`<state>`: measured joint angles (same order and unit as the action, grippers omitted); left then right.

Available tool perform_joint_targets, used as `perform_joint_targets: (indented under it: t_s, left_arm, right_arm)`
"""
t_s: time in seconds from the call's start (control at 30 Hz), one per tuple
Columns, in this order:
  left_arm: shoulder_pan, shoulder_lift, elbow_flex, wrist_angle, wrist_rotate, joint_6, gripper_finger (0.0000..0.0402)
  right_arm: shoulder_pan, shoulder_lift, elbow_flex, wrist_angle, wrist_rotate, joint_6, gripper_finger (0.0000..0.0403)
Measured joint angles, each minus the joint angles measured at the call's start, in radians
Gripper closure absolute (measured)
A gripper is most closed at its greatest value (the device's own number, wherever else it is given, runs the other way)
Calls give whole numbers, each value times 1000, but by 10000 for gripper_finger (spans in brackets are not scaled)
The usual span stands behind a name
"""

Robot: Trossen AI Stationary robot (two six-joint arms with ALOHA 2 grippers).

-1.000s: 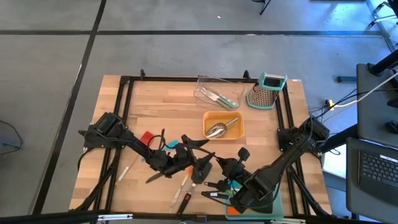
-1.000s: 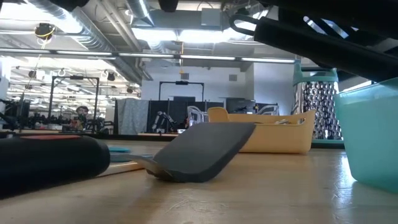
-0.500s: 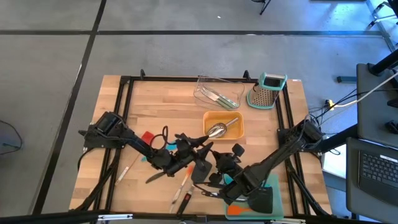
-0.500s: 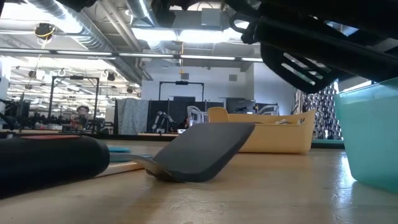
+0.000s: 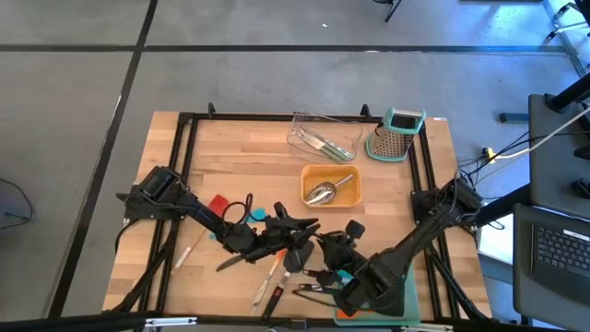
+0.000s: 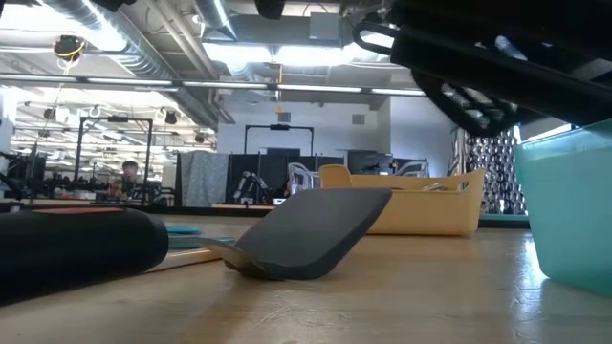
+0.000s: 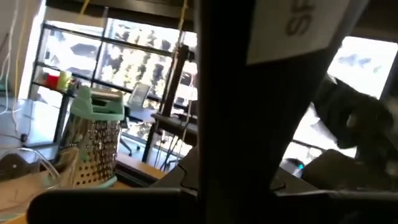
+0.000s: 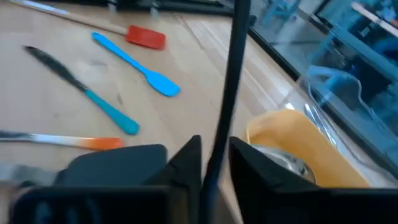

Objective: Pick & Place Kitchen Items
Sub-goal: Put the black spatula into the green bin

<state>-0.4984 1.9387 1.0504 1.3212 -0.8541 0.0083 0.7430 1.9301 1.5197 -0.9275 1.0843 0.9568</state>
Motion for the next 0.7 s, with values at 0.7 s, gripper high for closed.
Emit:
perform_joint_targets:
  t_s: [0.7]
  left_arm:
    - [2,2,69,-119,665,21,349]
  right_arm:
    - [384,-102,170,-51,-38,1,244]
